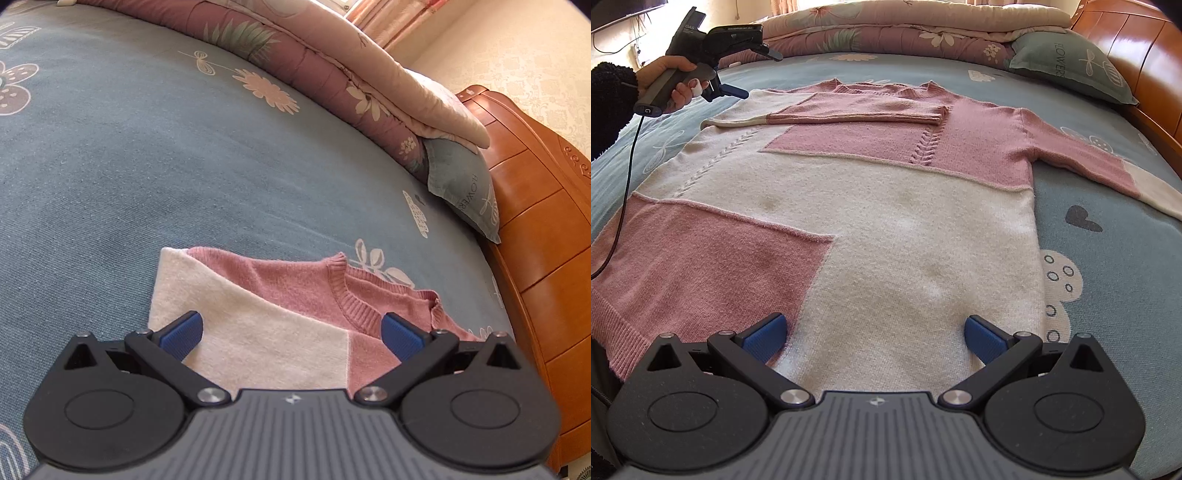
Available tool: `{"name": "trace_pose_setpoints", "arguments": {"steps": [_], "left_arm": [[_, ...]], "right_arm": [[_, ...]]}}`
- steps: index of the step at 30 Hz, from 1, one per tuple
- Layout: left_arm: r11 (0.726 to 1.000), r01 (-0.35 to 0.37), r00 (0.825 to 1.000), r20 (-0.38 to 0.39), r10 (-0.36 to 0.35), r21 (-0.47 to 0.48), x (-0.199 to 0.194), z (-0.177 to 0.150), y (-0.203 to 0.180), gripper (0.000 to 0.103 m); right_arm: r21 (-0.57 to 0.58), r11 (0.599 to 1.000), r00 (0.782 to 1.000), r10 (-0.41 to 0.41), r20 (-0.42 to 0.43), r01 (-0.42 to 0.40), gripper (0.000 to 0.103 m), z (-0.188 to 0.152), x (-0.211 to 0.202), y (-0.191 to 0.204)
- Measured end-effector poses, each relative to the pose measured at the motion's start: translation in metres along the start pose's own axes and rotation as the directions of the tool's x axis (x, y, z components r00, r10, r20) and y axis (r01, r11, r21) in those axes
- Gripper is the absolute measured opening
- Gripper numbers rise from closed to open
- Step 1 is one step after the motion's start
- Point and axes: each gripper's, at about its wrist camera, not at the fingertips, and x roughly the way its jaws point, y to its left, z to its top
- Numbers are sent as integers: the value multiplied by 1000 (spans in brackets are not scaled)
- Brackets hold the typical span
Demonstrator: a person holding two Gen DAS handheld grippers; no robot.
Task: Fold clothes
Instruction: 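Lift the open left tool away from the folded sleeve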
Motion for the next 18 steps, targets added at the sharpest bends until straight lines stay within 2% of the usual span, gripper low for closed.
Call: {"name": "trace_pose_setpoints", "arguments": {"steps": [4,7,12,15,18], "left_arm": [[1000,-14,999,38,14,19,9,0,2,102],[999,-35,999,11,35,31,3,2,-4,102],[993,-51,999,1,51,102,-37,-4,-25,102],[981,-57,997,-40,65,188,-61,-17,-43,102],[967,-10,994,-107,39,255,-86,-40,-62,102]], "right_arm": [[4,1000,1000,0,5,0,103,-1,0,0],[6,1000,1000,-3,10,3,103,-1,1,0],[12,1000,1000,-14,20,14,103,-2,1,1],[21,1000,999,-23,23,23,103,-2,1,2],[28,999,999,-29,29,28,103,-2,1,3]]}}
